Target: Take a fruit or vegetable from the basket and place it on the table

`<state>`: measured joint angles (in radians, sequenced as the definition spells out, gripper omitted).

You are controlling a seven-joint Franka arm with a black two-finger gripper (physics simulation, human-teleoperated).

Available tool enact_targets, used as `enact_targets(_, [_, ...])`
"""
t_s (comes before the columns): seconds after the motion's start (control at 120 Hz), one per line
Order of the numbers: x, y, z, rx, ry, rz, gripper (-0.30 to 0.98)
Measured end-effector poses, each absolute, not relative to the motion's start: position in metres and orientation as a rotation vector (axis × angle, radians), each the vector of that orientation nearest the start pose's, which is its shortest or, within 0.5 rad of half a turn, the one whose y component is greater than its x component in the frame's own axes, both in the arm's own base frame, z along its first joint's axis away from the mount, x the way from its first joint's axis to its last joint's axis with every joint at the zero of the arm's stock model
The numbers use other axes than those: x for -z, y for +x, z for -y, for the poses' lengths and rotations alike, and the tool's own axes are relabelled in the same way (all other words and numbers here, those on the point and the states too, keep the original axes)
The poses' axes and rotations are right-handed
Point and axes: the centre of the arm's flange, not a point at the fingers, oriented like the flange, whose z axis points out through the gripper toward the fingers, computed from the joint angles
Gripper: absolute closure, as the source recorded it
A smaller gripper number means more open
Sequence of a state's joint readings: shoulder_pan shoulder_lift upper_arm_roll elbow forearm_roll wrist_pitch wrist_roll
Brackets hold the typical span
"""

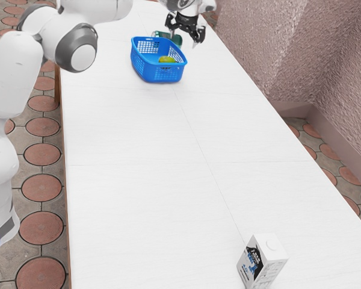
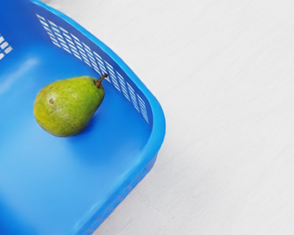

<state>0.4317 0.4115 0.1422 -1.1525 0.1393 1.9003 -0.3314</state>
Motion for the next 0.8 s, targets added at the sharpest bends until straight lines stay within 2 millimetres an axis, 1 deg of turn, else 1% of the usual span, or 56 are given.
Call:
enact_targets(0.05, [-0.591, 0.607, -0.378, 0.485, -2.639, 1.131, 0.00])
enact_targets(0.083, [-0.584, 0.611, -0.383, 0.516, -2.657, 1.092, 0.00])
enact_targets(0.133, [-0.578, 0.616, -0.388, 0.560, -2.676, 1.033, 0.00])
enact_targets(0.175, [-0.577, 0.616, -0.395, 0.594, -2.680, 0.993, 0.00])
enact_targets(0.242, [-0.579, 0.608, -0.413, 0.634, -2.675, 0.950, 0.00])
enact_targets(0.392, [-0.575, 0.579, -0.457, 0.686, -2.692, 0.923, 0.00])
enact_targets(0.467, [-0.571, 0.570, -0.470, 0.692, -2.700, 0.891, 0.00])
enact_targets(0.567, [-0.570, 0.552, -0.494, 0.692, -2.692, 0.867, 0.00])
enact_targets(0.6, [-0.565, 0.547, -0.500, 0.681, -2.696, 0.859, 0.00])
enact_targets(0.642, [-0.558, 0.546, -0.503, 0.671, -2.707, 0.837, 0.00])
enact_targets(0.7, [-0.550, 0.557, -0.495, 0.681, -2.747, 0.786, 0.00])
enact_targets(0.75, [-0.546, 0.561, -0.492, 0.730, -2.790, 0.776, 0.00])
enact_targets(0.8, [-0.545, 0.558, -0.497, 0.769, -2.815, 0.778, 0.00])
